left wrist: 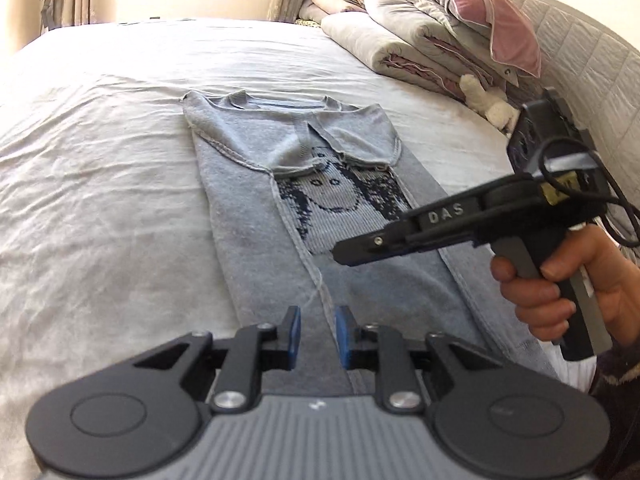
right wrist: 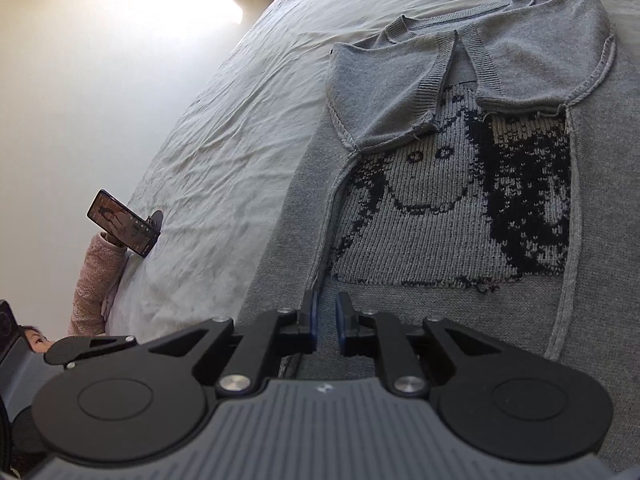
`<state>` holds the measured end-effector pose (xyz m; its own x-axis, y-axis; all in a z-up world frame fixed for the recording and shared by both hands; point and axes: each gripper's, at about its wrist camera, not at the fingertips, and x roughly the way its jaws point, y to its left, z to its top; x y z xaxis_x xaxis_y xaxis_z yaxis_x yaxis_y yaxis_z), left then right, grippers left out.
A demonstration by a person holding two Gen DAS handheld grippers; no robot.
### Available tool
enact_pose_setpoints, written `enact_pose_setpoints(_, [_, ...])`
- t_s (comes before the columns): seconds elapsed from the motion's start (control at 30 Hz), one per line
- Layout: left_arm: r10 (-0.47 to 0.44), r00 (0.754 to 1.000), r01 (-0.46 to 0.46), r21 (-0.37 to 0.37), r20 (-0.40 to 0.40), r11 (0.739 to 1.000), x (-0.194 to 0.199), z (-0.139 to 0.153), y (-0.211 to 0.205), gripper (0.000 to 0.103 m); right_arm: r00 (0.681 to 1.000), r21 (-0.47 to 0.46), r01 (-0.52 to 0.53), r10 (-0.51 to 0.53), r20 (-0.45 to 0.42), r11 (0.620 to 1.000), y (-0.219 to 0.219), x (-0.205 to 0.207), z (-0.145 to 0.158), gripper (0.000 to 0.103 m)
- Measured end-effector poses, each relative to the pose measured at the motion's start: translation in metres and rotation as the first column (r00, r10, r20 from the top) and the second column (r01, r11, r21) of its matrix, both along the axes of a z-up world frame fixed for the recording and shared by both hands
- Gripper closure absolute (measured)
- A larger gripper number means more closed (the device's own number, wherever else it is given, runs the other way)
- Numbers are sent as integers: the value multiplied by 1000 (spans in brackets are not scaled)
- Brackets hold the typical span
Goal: Fold clothes
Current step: 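Open the left tool and smooth the folded side with the right tool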
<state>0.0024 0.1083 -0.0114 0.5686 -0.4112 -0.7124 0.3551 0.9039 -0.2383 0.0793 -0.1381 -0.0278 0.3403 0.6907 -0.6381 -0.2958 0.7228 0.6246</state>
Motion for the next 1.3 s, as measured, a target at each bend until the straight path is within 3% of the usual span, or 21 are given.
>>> enact_pose_setpoints(0.13, [-9,1000,10,-43,16,999,21,-12,2,85,999,7,36,-36,-1,999,1,16,0,85])
enact_pose_setpoints(0.23, [-19,1000,18,-71,-2,997,32,-27,4,85,998,31,67,-67,-6,997,1,27,-2,77])
enact_pose_setpoints(0.37, [-39,999,37,-114,-12,993,41,-46,3,86,997,58,79,-79,3,995,10,40,-7,77])
enact_pose_setpoints(0.47, [-49,999,46,-163,-14,985,45,-47,3,86,996,65,89,-89,5,994,17,51,-12,77])
enact_pose_setpoints(0.6, [-62,998,59,-172,-11,983,48,-45,3,86,992,70,123,-125,21,990,25,62,-21,77])
enact_pose_setpoints(0.63, [-65,998,62,-173,-10,983,49,-44,2,86,990,69,132,-134,30,989,26,64,-22,79])
enact_pose_setpoints(0.67, [-68,998,66,-173,-9,983,49,-43,2,86,989,51,143,-145,41,988,27,64,-22,96])
enact_pose_setpoints(0.83, [-71,997,73,-173,15,982,51,-36,6,86,985,1,163,-163,51,987,21,62,-19,96])
enact_pose_setpoints(1.0, [-20,1000,21,-149,12,989,51,-30,17,86,992,-2,126,-126,25,992,4,36,-5,71])
enact_pose_setpoints(1.3, [-8,1000,8,-113,5,994,39,-28,20,86,993,98,60,-50,-104,993,1,-59,-10,70])
